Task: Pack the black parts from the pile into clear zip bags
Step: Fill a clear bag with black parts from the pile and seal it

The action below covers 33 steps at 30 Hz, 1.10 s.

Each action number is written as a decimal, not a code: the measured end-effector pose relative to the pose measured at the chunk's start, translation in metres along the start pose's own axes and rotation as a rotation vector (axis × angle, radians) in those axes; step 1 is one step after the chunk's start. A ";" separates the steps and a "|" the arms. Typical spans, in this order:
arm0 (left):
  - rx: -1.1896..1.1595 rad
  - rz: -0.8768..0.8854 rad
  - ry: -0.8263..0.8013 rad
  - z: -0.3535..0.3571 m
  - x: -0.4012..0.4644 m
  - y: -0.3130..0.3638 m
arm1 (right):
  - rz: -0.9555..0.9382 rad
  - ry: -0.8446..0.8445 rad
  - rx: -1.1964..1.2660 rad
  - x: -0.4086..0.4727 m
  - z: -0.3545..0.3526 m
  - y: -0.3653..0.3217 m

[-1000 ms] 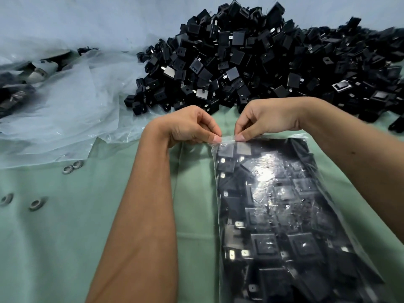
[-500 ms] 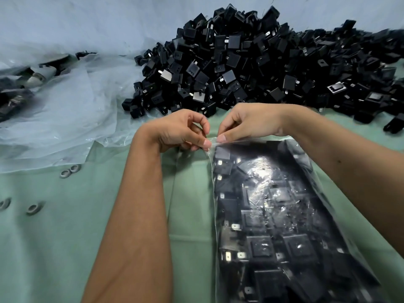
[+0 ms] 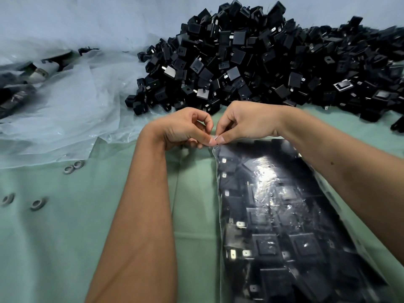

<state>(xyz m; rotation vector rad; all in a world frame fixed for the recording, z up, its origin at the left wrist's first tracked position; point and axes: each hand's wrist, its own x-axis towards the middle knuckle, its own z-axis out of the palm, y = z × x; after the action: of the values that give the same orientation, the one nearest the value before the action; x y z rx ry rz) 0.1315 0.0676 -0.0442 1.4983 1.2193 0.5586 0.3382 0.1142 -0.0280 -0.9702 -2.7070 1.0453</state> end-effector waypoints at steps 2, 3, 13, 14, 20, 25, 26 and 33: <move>0.001 -0.002 -0.005 -0.001 0.001 0.000 | -0.001 0.001 -0.022 0.001 -0.001 0.000; 0.000 -0.003 -0.013 -0.001 0.001 -0.001 | -0.001 0.002 -0.030 0.001 0.000 0.000; -0.065 0.019 -0.046 -0.003 0.001 -0.003 | 0.083 -0.098 -0.030 -0.001 -0.012 0.001; -0.068 0.017 -0.050 -0.003 0.000 -0.003 | 0.088 -0.098 -0.014 -0.002 -0.012 0.003; -0.061 0.009 -0.061 -0.005 0.000 -0.005 | 0.097 -0.103 0.075 -0.004 -0.011 0.004; -0.033 0.012 -0.061 -0.009 -0.001 -0.007 | 0.154 -0.189 0.088 -0.016 -0.023 0.009; -0.027 0.012 -0.059 -0.009 -0.001 -0.006 | 0.150 -0.175 0.085 -0.017 -0.023 0.011; 0.103 -0.027 -0.036 0.002 0.005 0.008 | 0.122 -0.110 0.062 -0.021 -0.020 0.018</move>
<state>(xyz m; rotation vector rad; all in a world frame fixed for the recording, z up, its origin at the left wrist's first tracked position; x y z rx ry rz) 0.1380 0.0717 -0.0383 1.5688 1.2550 0.4550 0.3702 0.1230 -0.0210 -1.1114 -2.7123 1.2309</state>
